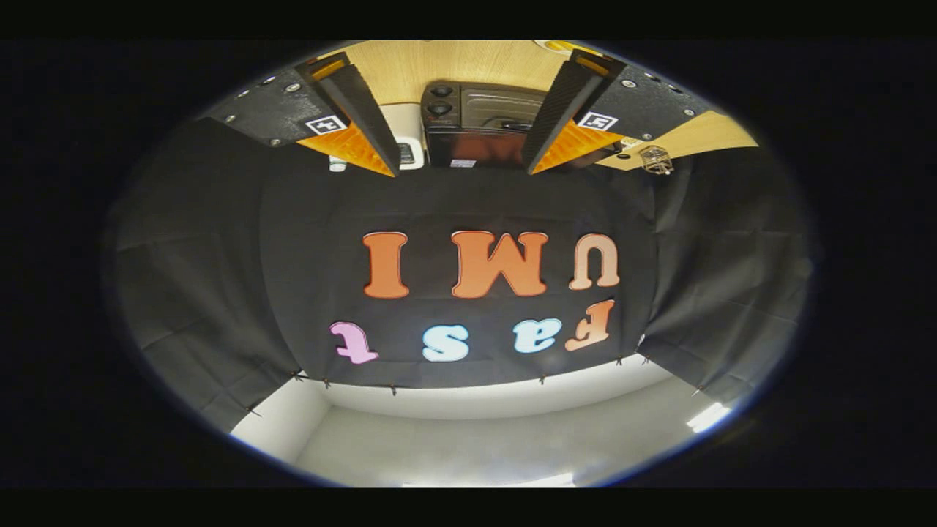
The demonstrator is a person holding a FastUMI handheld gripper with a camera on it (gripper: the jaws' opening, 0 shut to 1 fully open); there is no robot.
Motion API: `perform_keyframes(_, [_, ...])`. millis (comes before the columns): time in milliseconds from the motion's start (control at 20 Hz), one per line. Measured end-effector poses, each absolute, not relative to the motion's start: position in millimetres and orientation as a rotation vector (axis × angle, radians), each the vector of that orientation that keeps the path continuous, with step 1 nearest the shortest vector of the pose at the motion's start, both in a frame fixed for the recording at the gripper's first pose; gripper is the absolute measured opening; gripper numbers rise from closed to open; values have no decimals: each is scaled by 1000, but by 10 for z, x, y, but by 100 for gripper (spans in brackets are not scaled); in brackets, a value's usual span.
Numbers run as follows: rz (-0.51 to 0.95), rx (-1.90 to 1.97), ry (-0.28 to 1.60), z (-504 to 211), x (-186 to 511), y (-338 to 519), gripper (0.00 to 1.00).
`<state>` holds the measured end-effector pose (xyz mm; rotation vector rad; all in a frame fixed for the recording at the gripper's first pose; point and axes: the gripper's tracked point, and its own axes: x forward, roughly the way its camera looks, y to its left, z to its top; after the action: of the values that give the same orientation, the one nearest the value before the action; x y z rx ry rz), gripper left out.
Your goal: Open the toaster oven, put the food inside, and close the toaster oven door.
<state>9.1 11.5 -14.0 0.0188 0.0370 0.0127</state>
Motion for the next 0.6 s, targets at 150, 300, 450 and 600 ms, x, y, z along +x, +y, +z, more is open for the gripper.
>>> perform_keyframes(150, [17, 23, 47, -186, 118, 136, 98])
perform_keyframes(300, [25, 29, 66, -281, 180, 176, 98])
perform_keyframes(450, [23, 32, 98, -454, 290, 215, 98])
perform_keyframes(600, [31, 41, 133, -648, 435, 308, 98])
